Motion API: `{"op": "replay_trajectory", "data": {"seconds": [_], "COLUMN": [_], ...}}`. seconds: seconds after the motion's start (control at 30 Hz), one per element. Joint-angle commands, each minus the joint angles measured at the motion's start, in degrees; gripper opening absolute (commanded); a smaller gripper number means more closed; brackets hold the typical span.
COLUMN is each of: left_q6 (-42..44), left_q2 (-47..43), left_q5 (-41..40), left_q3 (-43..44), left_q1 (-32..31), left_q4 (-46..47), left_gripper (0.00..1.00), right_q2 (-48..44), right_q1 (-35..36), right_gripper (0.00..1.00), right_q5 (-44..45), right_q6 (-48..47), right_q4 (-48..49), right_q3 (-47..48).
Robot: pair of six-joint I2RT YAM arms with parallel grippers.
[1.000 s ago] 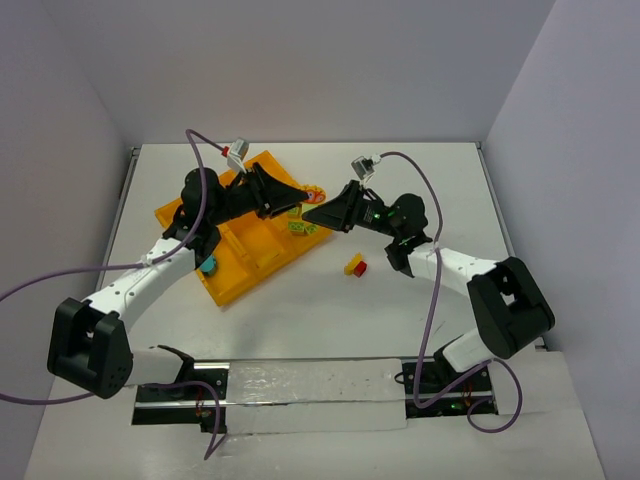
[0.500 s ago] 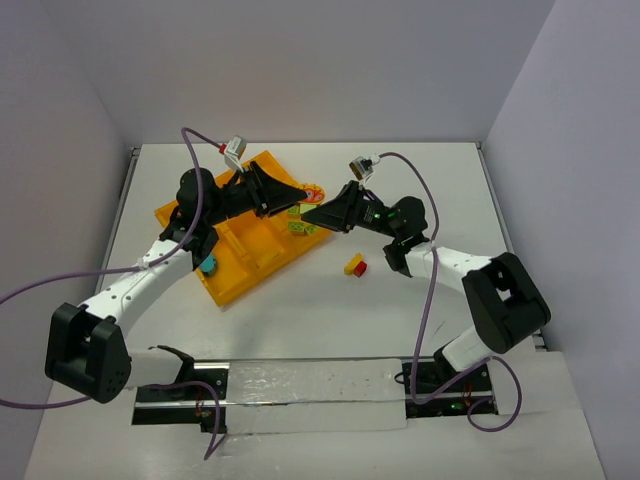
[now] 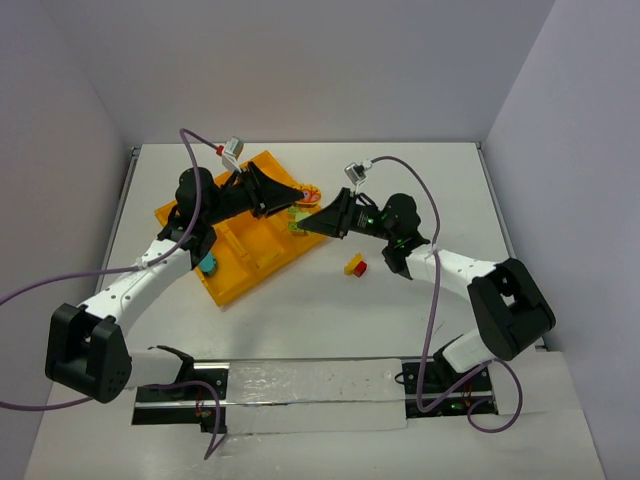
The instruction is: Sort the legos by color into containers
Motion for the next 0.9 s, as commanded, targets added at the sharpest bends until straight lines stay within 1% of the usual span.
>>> {"op": "replay_trajectory", "data": {"seconds": [0.0,0.17,0.23,0.27,0.3,0.33,0.4,0.47,0.53,0.57,0.63,0.8,0.87], "left_q6": [0.46,1.52,3.39,4.15,6.49,9.86,14.57,19.39,22.26,23.04,23.82,25.22,25.99], "left_q2": [-1.29,-1.40,-2.10,-2.63,-3.23,-4.02,-4.63,-4.56,-4.77,-5.22,-6.26,-9.22,-9.23], "left_q5": [0.18,-0.54,-1.90,-2.71,-3.87,-7.34,-13.90,-25.22,-30.16,-32.29,-34.97,-37.21,-38.95], "left_q3": [1.92,3.45,4.39,5.26,6.15,8.12,13.10,17.78,19.41,19.67,19.31,16.37,15.61], "left_q1": [0.30,1.01,2.37,3.20,3.99,5.06,5.76,5.87,5.88,5.94,5.96,5.96,5.96], "left_q4": [1.09,-1.39,-3.83,-5.28,-9.43,-12.75,-24.64,-36.38,-41.70,-44.67,-46.66,-49.17,-50.84], "left_gripper": [0.00,0.00,0.00,0.00,0.00,0.00,0.00,0.00,0.00,0.00,0.00,0.00,0.00], "right_q2": [-2.95,-3.11,-4.06,-4.62,-5.22,-5.89,-6.31,-5.62,-3.98,-2.49,0.81,9.14,12.26], "right_q1": [1.04,1.23,1.23,1.31,1.25,1.23,1.30,1.49,1.41,1.41,1.41,2.15,2.60], "right_gripper": [0.00,0.00,0.00,0.00,0.00,0.00,0.00,0.00,0.00,0.00,0.00,0.00,0.03], "right_q5": [3.00,4.16,5.91,7.17,10.47,14.65,19.53,25.14,28.11,30.24,31.23,32.42,32.43], "right_q6": [-10.25,-11.85,-13.68,-16.04,-17.79,-20.24,-23.91,-26.62,-27.85,-28.50,-29.24,-30.01,-30.31], "right_q4": [-13.01,-15.19,-19.49,-21.80,-27.21,-32.88,-39.01,-45.58,-50.71,-52.46,-54.44,-57.63,-58.47], "right_q3": [2.00,1.04,0.94,1.09,1.42,2.48,5.08,8.42,11.22,14.38,17.26,25.14,28.03]}}
